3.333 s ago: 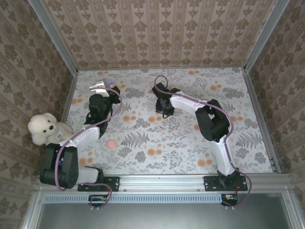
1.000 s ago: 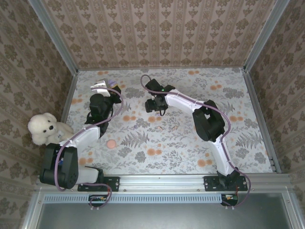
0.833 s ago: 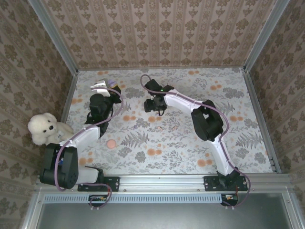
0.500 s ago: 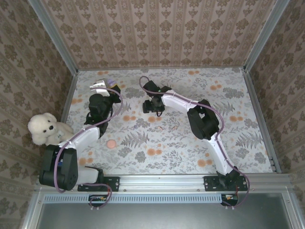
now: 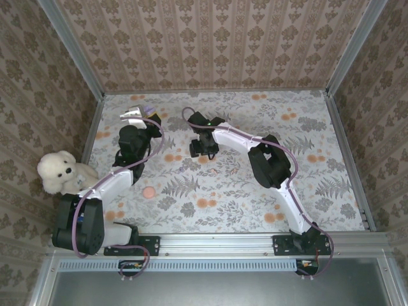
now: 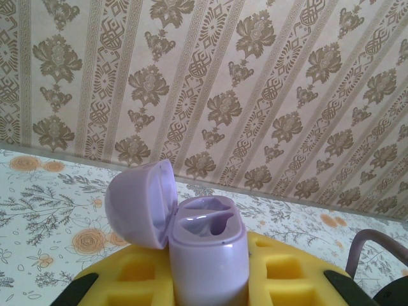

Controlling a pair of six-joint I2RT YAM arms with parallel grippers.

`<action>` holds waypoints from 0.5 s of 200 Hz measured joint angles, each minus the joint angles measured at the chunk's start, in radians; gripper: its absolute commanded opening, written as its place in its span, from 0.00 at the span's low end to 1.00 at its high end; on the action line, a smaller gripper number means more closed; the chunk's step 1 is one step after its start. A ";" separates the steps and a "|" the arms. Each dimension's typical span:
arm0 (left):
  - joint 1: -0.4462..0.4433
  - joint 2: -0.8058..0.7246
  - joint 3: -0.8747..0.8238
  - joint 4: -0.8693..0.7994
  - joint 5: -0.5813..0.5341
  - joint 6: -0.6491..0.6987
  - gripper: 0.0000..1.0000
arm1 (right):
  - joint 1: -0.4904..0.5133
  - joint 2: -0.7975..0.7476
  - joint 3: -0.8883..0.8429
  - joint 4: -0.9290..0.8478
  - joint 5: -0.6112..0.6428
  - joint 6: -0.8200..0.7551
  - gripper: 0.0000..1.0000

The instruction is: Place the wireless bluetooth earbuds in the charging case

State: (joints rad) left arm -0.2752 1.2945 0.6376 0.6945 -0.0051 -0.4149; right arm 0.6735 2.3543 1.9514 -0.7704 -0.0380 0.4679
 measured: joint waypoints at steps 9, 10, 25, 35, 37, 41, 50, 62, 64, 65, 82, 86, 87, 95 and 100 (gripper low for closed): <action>0.000 0.000 0.000 0.000 0.000 0.000 0.00 | 0.001 0.000 0.000 -0.002 0.000 -0.001 0.59; 0.000 0.000 0.000 0.000 0.000 0.000 0.00 | 0.001 0.000 0.000 -0.002 0.000 -0.001 0.59; 0.000 0.000 0.000 0.000 0.000 0.000 0.00 | 0.002 0.000 -0.001 -0.002 0.000 -0.004 0.59; 0.000 0.000 0.000 0.000 0.000 0.000 0.00 | 0.002 -0.001 -0.005 0.000 0.000 -0.010 0.59; 0.000 0.000 0.000 0.000 0.000 0.000 0.00 | 0.002 -0.001 -0.006 0.000 0.000 -0.011 0.59; 0.000 0.000 0.000 0.000 0.000 0.000 0.00 | 0.002 -0.002 -0.008 0.002 0.000 -0.014 0.59; 0.000 0.000 0.000 0.000 0.000 0.000 0.00 | 0.003 -0.005 -0.013 0.004 0.000 -0.019 0.59; 0.000 0.000 0.000 0.000 0.000 0.000 0.00 | 0.003 -0.016 -0.031 0.014 0.000 -0.020 0.59; 0.000 0.000 0.001 0.000 0.000 0.000 0.00 | 0.004 -0.020 -0.037 0.015 0.000 -0.019 0.59; 0.000 0.000 0.001 0.000 0.000 0.000 0.00 | 0.004 -0.021 -0.039 0.017 0.000 -0.019 0.59; -0.001 0.000 0.005 0.000 0.000 0.000 0.00 | 0.006 -0.060 -0.097 0.029 0.000 -0.014 0.60; -0.001 0.000 0.005 0.000 0.000 0.000 0.00 | 0.006 -0.068 -0.108 0.030 0.000 -0.010 0.60; -0.001 0.000 0.006 0.000 0.000 0.000 0.00 | 0.006 -0.072 -0.112 0.030 0.000 -0.011 0.60; -0.003 0.000 0.006 0.000 0.000 0.000 0.00 | 0.008 -0.092 -0.134 0.035 0.001 0.001 0.61; -0.005 0.000 0.007 0.000 0.000 0.000 0.00 | 0.008 -0.105 -0.145 0.037 0.000 0.008 0.61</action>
State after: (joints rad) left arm -0.2802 1.2945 0.6449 0.6945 -0.0051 -0.4149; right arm 0.6819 2.2498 1.8061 -0.7330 -0.0376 0.4755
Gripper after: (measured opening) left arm 0.207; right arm 0.604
